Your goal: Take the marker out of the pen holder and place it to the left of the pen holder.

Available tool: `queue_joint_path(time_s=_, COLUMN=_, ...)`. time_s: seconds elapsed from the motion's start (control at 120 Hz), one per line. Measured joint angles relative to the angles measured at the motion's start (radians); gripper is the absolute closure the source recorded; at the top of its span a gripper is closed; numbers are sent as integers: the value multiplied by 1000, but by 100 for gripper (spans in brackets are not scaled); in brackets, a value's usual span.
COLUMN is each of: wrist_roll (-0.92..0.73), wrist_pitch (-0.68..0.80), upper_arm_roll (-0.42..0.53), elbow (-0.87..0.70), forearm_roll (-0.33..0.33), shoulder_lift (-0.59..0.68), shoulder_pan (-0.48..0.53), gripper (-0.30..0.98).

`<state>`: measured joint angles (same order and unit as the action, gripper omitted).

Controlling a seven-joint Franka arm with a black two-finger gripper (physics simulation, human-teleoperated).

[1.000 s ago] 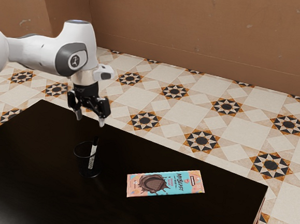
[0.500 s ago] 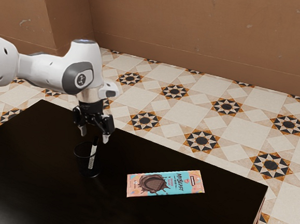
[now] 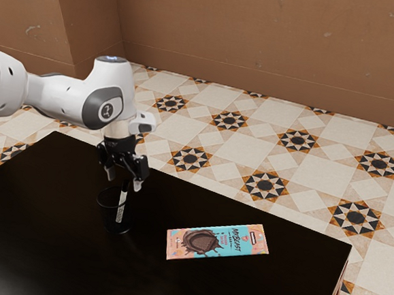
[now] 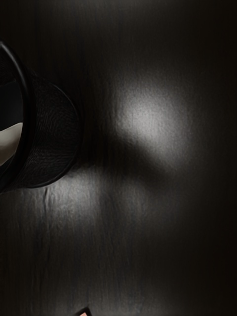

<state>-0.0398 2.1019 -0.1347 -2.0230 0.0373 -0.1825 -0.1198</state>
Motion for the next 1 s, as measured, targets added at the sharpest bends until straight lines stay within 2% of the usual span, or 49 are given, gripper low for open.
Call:
queue_joint_path(time_s=0.117, wrist_roll=-7, wrist_pitch=1, upper_arm_roll=0, elbow=-1, forearm_roll=0, shoulder_lift=-5, shoulder_pan=1, gripper=13)
queue_joint_path(time_s=0.325, wrist_roll=-16, wrist_pitch=2, upper_arm_roll=0, elbow=-8, forearm_roll=0, shoulder_lift=-9, shoulder_pan=2, gripper=22)
queue_joint_path(time_s=0.483, wrist_roll=-21, wrist_pitch=0, upper_arm_roll=0, elbow=-8, forearm_roll=-16, shoulder_lift=-5, shoulder_pan=2, gripper=52)
queue_joint_path(time_s=0.608, wrist_roll=-24, wrist_pitch=-3, upper_arm_roll=-1, elbow=-9, forearm_roll=-26, shoulder_lift=13, shoulder_pan=4, gripper=66)
queue_joint_path(time_s=0.8, wrist_roll=-22, wrist_pitch=-6, upper_arm_roll=-6, elbow=-39, forearm_roll=-59, shoulder_lift=77, shoulder_pan=19, gripper=74)
queue_joint_path(time_s=1.0, wrist_roll=-10, wrist_pitch=-32, upper_arm_roll=-9, elbow=-20, forearm_roll=-179, shoulder_lift=285, shoulder_pan=42, gripper=77)
